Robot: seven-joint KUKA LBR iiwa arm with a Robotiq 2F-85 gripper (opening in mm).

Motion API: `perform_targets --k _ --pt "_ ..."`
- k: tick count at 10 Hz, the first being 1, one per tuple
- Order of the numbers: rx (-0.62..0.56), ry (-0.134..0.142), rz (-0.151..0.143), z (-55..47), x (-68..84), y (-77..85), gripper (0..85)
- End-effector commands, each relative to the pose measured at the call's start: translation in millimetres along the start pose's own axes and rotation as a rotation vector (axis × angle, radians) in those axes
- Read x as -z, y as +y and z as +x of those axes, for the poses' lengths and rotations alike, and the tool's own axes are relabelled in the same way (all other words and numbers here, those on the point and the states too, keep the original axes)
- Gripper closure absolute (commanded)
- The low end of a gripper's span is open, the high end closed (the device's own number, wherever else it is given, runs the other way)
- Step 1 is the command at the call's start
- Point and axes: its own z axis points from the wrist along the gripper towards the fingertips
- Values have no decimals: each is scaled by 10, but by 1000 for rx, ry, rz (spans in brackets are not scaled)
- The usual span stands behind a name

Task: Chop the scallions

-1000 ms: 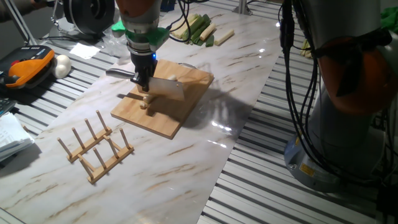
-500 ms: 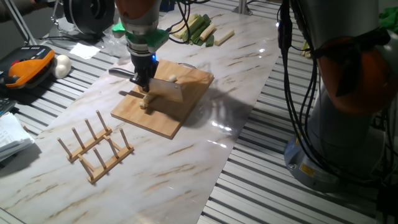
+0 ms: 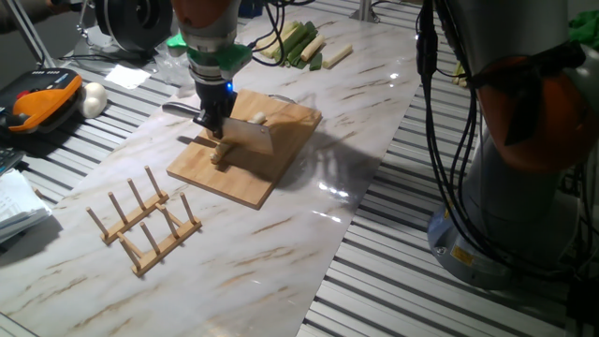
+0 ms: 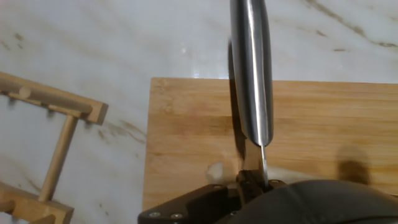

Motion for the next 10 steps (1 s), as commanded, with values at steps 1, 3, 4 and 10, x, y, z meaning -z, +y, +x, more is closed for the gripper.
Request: perform_targets --k 1,3,4,10 --pt "0 -1 1 1 -2 0 850" --pt "-1 -1 1 4 -14 5 850" --pt "-6 -3 3 6 -25 13 850" --pt "-19 -14 18 36 -61 -6 850"
